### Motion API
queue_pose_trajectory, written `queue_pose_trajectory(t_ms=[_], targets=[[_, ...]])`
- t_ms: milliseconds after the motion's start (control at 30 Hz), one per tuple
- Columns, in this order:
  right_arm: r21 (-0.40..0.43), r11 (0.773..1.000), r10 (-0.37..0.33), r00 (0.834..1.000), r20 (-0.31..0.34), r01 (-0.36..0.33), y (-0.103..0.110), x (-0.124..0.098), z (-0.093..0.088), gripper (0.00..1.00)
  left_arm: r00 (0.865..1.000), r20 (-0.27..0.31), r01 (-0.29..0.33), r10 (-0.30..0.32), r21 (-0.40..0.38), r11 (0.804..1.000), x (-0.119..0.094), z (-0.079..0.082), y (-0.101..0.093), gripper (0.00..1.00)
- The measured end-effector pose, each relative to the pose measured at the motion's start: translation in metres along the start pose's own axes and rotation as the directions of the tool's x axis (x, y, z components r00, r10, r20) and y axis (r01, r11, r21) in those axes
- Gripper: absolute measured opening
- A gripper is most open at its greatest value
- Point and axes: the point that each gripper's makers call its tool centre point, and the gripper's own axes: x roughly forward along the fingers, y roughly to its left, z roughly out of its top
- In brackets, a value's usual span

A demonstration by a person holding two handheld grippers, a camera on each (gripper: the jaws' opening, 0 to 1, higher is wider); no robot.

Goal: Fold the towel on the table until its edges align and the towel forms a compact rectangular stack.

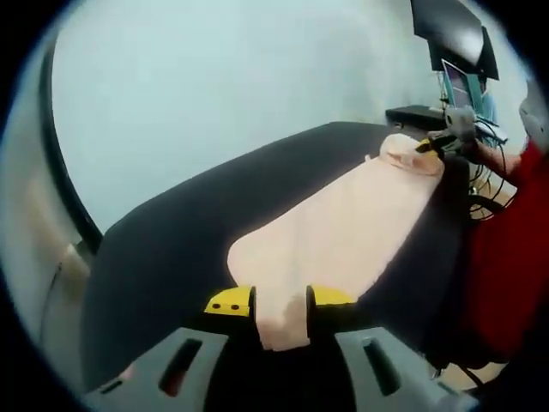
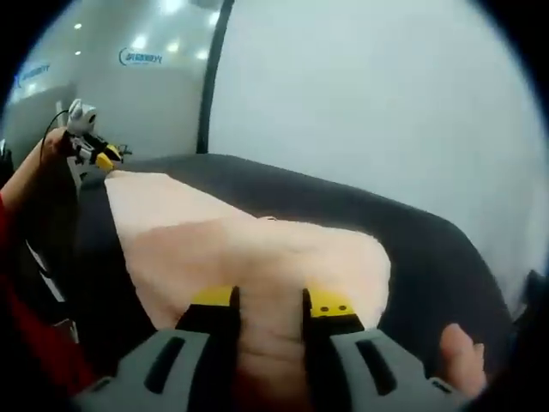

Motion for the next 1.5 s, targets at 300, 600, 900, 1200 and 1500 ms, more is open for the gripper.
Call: queue_pose_trajectory(t_ms=[300,600,900,1200,1500], targets=[[0.151,0.987,0.047,0.996,0.073,-0.058,-0.079,0.004,0.053,0.18,1.0,0.004,0.003,-0.003,-0.005,1.0,0.001,0.0,0.0,0.2],[-0.029,0.999,0.014,0.997,-0.074,-0.016,-0.094,0.031,0.009,0.0,1.0,0.006,-0.004,0.004,-0.007,1.0,-0.002,-0.001,0.003,0.2],[-0.048,0.984,0.17,0.983,-0.063,-0.173,-0.088,0.02,0.034,0.0,1.0,-0.001,0.009,-0.009,-0.005,1.0,0.003,-0.002,0.001,0.2],[-0.043,0.971,0.226,0.959,-0.171,-0.237,-0.091,0.035,-0.002,0.12,1.0,-0.008,0.009,-0.009,-0.009,1.0,0.005,-0.005,0.002,0.2],[-0.092,0.972,0.209,0.975,-0.075,-0.215,-0.102,0.024,0.028,0.0,1.0,-0.01,0.006,-0.006,-0.014,1.0,0.005,-0.006,0.001,0.2]])
